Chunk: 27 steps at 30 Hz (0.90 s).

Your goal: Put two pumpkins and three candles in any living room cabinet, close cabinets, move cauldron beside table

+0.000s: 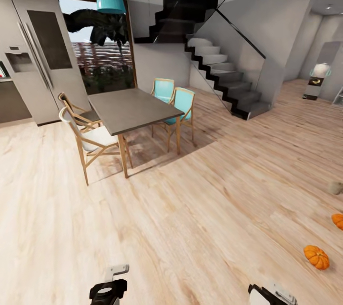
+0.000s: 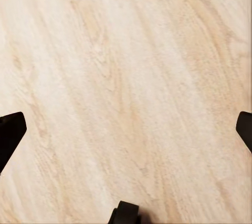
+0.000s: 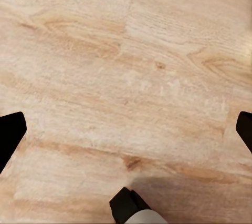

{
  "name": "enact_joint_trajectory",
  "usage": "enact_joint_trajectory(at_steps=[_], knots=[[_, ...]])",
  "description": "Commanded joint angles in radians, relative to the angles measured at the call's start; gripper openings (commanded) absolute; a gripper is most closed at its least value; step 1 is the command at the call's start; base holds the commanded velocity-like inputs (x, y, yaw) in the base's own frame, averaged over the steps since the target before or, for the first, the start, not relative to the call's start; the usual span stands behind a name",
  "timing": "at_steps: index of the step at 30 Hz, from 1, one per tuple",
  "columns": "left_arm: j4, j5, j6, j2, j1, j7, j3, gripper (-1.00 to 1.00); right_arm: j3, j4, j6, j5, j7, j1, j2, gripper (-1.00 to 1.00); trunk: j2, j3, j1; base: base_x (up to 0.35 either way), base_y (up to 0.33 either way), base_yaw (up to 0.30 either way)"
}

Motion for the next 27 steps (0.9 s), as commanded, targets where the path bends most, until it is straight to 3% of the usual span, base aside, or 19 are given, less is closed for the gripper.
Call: enact_joint_trajectory(at_steps=[1, 8, 27], knots=[[0.0, 0.0, 0.0, 0.0, 0.0, 0.0, 0.0, 1.0, 0.0, 0.0, -0.006, -0.001, 0.0, 0.0, 0.001, 1.0, 0.0, 0.0, 0.0, 0.324, 0.0, -0.016], [0.0, -0.001, 0.0, 0.001, 0.0, 0.0, 0.0, 1.0, 0.0, 0.0, -0.016, -0.001, 0.0, 0.0, 0.002, 1.0, 0.0, 0.0, 0.0, 0.327, 0.0, -0.083], [0.0, -0.003, 0.0, 0.001, 0.0, 0.0, 0.0, 1.0, 0.0, 0.0, -0.015, -0.001, 0.0, 0.0, 0.002, 1.0, 0.0, -0.002, 0.0, 0.33, 0.008, -0.271]])
